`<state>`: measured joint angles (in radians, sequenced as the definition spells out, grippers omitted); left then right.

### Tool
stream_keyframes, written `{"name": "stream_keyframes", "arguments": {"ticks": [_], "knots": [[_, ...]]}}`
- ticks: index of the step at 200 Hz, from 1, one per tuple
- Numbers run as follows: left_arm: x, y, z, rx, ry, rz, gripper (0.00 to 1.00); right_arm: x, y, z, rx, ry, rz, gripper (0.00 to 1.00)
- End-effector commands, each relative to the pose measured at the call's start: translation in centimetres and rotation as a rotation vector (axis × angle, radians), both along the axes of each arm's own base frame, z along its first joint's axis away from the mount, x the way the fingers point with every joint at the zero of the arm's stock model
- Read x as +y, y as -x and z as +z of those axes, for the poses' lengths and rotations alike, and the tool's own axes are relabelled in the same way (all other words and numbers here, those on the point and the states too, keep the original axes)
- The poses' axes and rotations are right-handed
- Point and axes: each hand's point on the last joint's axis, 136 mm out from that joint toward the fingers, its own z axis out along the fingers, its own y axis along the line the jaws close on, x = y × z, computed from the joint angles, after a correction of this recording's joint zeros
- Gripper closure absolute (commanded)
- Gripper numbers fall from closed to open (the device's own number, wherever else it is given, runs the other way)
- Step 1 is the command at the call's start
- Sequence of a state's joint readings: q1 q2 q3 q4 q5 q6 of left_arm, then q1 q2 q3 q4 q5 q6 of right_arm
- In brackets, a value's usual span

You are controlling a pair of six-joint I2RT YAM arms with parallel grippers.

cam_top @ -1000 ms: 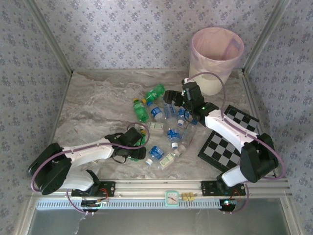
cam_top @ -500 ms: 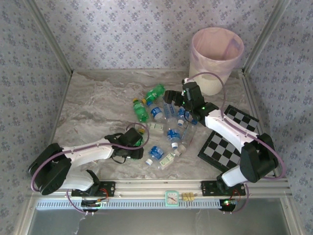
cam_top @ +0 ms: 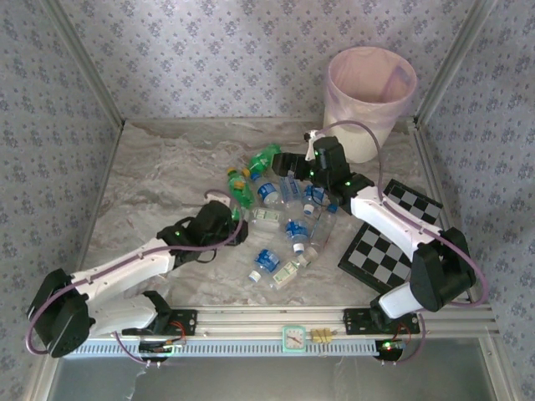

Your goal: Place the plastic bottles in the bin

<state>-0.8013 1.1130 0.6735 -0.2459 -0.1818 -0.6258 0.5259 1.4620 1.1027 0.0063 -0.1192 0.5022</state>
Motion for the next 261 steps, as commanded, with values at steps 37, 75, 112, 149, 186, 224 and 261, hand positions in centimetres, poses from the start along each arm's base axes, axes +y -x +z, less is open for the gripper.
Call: {"name": "stream_keyframes", "arguments": {"ticks": [37, 75, 112, 149, 186, 224, 261], "knots": [[-2.9, -6.7, 9.2, -0.275, 0.344, -0.014, 0.47, 4.8, 1.4, 4.1, -0.062, -0.193, 0.251, 0.01], [-4.5, -7.4, 11.6, -0.307, 0.438, -0.128, 0.48, 6.9, 2.3, 4.4, -0.06, -0.271, 0.37, 0.07], [-6.2, -6.6, 11.8, -0.278, 0.498, -0.229, 0.48, 9.2, 3.0, 4.5, -0.059, -0.316, 0.479, 0.11], [-7.0, -6.5, 11.5, -0.253, 0.502, -0.263, 0.48, 10.5, 3.4, 3.9, -0.046, -0.314, 0.522, 0.12], [-7.5, -6.4, 11.8, -0.247, 0.516, -0.293, 0.48, 11.2, 3.2, 4.8, -0.064, -0.322, 0.535, 0.17], [-7.5, -6.3, 11.9, -0.25, 0.515, -0.295, 0.48, 11.3, 3.1, 4.3, -0.049, -0.321, 0.536, 0.29], [-7.3, -6.3, 11.8, -0.25, 0.513, -0.287, 0.45, 11.3, 3.1, 4.4, -0.054, -0.321, 0.533, 0.42]]}}
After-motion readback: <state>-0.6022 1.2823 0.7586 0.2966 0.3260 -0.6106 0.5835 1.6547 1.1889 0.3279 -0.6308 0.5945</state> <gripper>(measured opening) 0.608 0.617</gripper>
